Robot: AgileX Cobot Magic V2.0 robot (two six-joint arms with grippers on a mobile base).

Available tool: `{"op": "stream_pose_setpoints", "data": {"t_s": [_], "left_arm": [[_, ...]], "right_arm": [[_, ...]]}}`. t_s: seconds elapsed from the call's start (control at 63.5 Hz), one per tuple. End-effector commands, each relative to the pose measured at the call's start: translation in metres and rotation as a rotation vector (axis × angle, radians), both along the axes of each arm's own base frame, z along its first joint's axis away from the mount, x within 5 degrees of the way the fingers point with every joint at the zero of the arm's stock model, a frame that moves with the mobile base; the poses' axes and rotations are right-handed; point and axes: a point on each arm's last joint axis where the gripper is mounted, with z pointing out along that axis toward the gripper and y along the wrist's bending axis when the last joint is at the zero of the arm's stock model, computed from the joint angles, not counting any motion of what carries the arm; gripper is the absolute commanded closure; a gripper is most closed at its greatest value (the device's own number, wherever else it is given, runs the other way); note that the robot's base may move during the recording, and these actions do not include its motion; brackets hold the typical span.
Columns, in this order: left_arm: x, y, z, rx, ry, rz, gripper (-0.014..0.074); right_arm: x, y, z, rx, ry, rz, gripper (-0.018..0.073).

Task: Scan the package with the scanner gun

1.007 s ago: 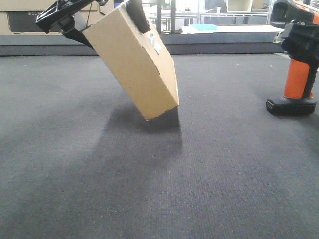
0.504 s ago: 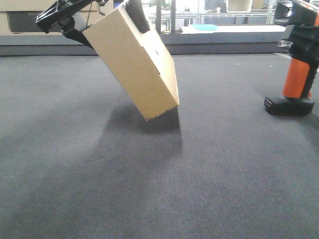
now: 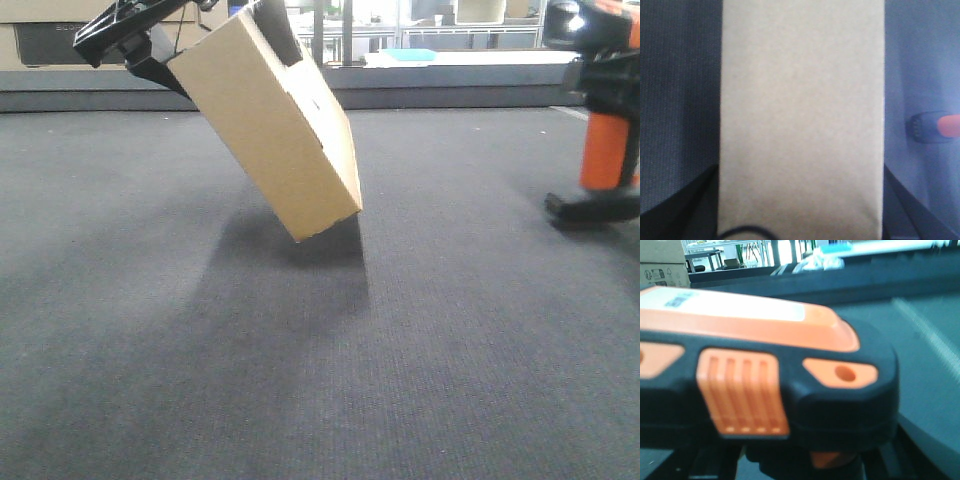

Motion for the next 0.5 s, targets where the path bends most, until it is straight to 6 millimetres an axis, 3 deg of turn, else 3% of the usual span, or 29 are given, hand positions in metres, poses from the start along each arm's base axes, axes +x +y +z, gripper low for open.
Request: {"op": "stream_pose_setpoints", "data": {"t_s": [0.0,0.252,0.488], "left_arm": [[-0.001,-0.002,0.003,-0.014,-0.008,-0.004,0.0707],[-0.001,-0.003,0.003,-0.021,-0.002,-0.003,0.0707],[-0.001,-0.003,0.003,-0.021,-0.002,-0.003,0.0707]], "right_arm": [[-0.006,-0.006,0.025,-0.102,-0.108,-0.057,0.0721],[-0.013,-0.017,0.033,-0.355,-0.045,-0.18,0.0721],[-0.013,-0.016,0.032,-0.379,-0.031,-0.17,0.0721]]}}
